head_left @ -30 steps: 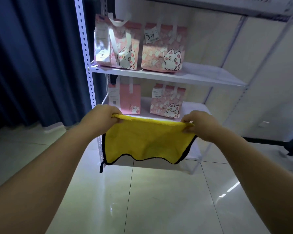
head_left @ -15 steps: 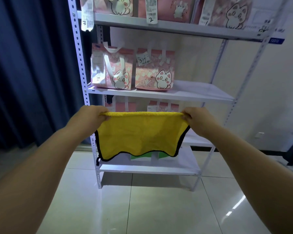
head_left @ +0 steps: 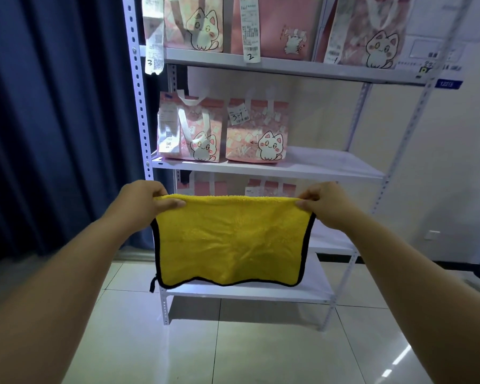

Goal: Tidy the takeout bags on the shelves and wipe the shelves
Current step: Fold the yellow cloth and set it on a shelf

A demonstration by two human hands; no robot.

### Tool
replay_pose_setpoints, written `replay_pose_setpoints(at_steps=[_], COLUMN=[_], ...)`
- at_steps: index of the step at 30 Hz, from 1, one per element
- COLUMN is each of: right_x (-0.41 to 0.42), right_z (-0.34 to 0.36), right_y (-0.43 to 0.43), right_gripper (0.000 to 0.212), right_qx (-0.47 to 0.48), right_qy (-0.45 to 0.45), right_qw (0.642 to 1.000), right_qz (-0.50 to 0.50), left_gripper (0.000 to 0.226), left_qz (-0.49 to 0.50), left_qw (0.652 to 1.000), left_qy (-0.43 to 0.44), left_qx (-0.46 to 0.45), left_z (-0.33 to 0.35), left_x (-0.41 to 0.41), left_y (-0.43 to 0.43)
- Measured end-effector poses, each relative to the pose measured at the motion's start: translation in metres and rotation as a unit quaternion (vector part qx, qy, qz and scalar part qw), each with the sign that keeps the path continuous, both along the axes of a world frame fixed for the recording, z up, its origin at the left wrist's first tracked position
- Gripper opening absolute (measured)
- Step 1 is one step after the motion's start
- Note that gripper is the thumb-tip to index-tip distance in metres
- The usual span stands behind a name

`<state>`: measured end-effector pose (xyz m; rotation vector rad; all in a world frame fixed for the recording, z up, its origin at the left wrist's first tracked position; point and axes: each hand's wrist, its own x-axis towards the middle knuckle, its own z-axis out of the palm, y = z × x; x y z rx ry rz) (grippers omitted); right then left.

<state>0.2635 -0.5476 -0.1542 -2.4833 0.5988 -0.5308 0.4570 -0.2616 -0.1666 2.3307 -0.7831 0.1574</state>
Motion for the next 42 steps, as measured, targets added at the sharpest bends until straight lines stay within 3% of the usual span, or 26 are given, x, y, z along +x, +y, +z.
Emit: replay_pose_setpoints(at_steps=[2,6,11,16,23,28,31,34,36,38,40,42], right_x=[0.004,0.016,0.027,0.033,0.033,0.023,0.024,0.023,0.019,0.016,0.012,0.008], right_z=[-0.002,-0.006,-0.012,-0.021,-0.027,-0.027,-0.031,-0.031,-0.028,-0.025,-0.021,-0.016], right_y=[0.006,0.026,0.064,0.091,0.102,0.105,0.109,0.107,0.103,0.1,0.098,0.093], right_gripper=[0.006,0.022,0.016,0.006,0.021,0.025,0.021,0.028,0.028,0.028,0.027,0.026], right_qx=[0.032,0.051,0.084,0.138,0.179,0.143,0.023,-0.005,0.007,0.017,0.021,0.038], right_qy=[-0.017,-0.037,-0.002,-0.022,-0.03,-0.033,-0.046,-0.069,-0.071,-0.071,-0.076,-0.091], right_qw=[0.999,0.996,0.996,0.987,0.974,0.97,0.989,0.993,0.994,0.995,0.994,0.993], right_qz=[-0.027,-0.058,0.006,0.077,0.136,0.192,0.136,0.091,0.08,0.074,0.069,0.068], left_gripper=[0.042,0.042,0.027,0.024,0.025,0.025,0.033,0.031,0.026,0.011,0.024,0.034], left_qz=[0.0,-0.022,-0.078,-0.107,-0.144,-0.169,-0.209,-0.223,-0.222,-0.18,-0.126,-0.101], left_qw=[1.0,0.996,0.99,0.968,0.919,0.941,0.942,0.934,0.952,0.981,0.992,0.993], left_qy=[0.028,0.081,0.12,0.217,0.35,0.288,0.261,0.276,0.206,0.067,-0.003,-0.007], left_qx=[-0.001,0.0,-0.013,-0.065,-0.114,-0.062,-0.026,-0.035,-0.035,-0.011,0.024,0.06], left_z=[-0.003,-0.012,-0.016,-0.013,-0.004,-0.004,-0.005,-0.009,-0.015,-0.023,-0.032,-0.037], left_x=[-0.005,-0.016,-0.035,-0.055,-0.073,-0.069,-0.071,-0.071,-0.069,-0.064,-0.057,-0.052], left_y=[-0.005,-0.018,-0.037,-0.049,-0.051,-0.044,-0.045,-0.045,-0.045,-0.043,-0.037,-0.031])
